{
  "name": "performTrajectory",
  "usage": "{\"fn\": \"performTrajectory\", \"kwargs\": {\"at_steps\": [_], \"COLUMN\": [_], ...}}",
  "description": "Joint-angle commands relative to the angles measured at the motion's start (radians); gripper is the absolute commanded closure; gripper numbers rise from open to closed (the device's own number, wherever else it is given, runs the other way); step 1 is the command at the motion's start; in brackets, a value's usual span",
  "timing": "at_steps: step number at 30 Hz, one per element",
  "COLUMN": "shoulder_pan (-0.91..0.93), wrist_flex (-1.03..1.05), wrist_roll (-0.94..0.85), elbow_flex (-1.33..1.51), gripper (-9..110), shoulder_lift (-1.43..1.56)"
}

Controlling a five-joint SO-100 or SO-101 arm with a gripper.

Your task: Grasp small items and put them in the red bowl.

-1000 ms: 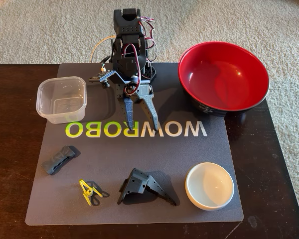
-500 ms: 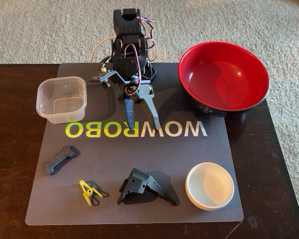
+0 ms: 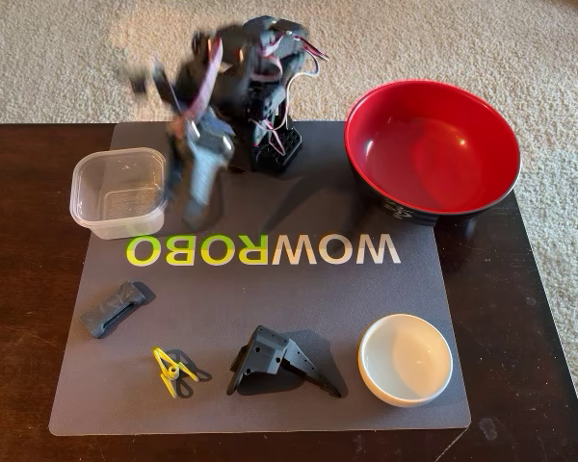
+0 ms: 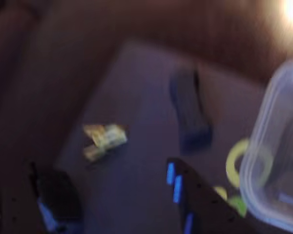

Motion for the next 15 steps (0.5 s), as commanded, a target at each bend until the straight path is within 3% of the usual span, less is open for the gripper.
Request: {"fn": "performTrajectory", "kwargs": {"at_steps": [1, 8, 11, 15], "shoulder_pan": [0.091, 0.41, 0.558, 0.626], "wrist_flex": [0.071, 0.115, 0.094, 0.071], "wrist_roll": [0.117, 0.393, 0.482, 0.603], "elbow_flex": [-0.17, -0.147, -0.15, -0.117], "gripper": [61, 61, 62, 63], "shoulder_lift": [-0.044, -0.121, -0.344, -0.531]}}
